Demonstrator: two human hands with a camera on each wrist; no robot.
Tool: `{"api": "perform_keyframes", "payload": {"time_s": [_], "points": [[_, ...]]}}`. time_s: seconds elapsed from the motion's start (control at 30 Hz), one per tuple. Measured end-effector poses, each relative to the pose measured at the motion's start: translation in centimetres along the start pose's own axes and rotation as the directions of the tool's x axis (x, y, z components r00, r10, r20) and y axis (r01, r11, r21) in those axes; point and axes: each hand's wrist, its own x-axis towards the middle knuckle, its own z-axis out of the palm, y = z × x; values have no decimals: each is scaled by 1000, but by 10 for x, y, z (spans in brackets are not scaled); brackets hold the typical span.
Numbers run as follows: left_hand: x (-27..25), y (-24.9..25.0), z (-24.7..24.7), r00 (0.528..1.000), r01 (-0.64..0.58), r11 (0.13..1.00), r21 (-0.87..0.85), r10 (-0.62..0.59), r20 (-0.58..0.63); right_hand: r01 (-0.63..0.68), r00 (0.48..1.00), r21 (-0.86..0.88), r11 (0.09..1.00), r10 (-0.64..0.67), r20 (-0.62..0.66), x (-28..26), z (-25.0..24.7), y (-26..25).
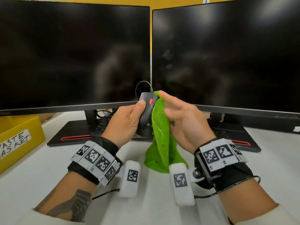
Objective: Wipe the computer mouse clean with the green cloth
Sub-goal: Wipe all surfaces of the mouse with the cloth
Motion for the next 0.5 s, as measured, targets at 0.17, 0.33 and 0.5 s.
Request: {"api": "perform_keyframes", "payload": {"time_s": [0.17,0.33,0.5], "points": [[-2,2,1,999,30,1000,1,-30,44,136,991,-263,955,-128,44,3,-5,20],[-5,3,6,987,22,999,42,-28,156,106,989,-234,966,-127,-78,2,-4,19],[-10,10,8,984,21,999,45,-29,178,136,974,-168,976,-163,-159,9,-10,17]]}}
